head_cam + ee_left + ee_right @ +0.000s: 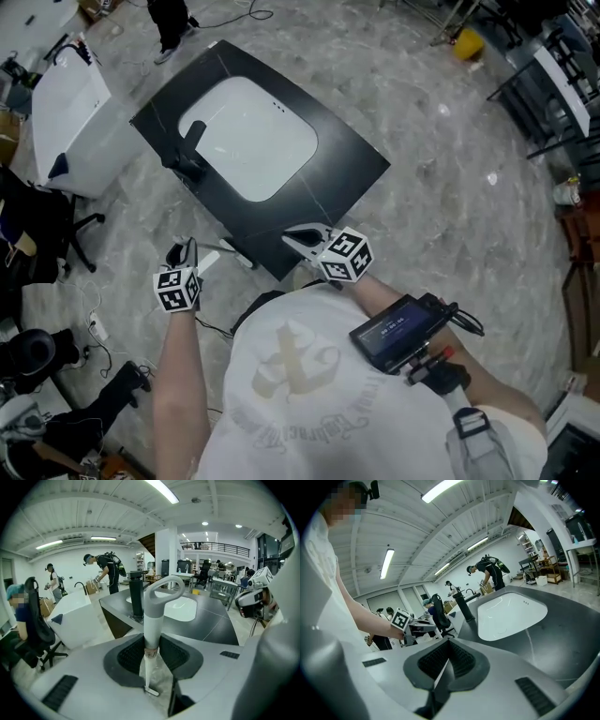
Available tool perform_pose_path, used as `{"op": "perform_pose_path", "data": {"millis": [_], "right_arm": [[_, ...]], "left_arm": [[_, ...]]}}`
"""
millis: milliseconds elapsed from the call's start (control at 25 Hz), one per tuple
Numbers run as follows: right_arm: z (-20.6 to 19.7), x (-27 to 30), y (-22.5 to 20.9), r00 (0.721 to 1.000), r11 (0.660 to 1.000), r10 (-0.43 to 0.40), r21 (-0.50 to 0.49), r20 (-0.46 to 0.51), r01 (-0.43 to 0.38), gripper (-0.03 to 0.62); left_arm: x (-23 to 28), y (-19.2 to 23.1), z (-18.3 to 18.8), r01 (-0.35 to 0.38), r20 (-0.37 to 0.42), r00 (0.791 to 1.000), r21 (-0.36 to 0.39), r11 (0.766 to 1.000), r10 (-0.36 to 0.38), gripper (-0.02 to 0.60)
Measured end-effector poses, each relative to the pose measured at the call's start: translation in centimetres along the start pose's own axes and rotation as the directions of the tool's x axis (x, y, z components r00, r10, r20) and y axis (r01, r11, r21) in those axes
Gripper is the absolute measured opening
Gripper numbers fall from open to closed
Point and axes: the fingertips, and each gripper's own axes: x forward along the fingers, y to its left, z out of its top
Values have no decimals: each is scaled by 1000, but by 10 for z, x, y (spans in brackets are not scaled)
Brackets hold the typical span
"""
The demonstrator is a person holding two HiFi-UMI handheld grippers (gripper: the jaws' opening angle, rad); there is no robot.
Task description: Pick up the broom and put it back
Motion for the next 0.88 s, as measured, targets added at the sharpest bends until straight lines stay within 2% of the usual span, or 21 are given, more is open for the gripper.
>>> {"op": "perform_pose_path", "data": {"millis": [320,480,880], "right_arm": [[6,20,18,1000,999,20,-30,-18,-20,17],[4,30,31,999,999,29,-37,-25,-30,17],[-13,56,86,996,995,70,-73,-62,-75,17]], "left_arm": [[-32,23,-25,-30,24,999,-82,996,32,109],[-51,34,-32,-40,65,997,-127,991,49,107],[-113,39,-45,-2,171,985,-172,985,32,107]]}}
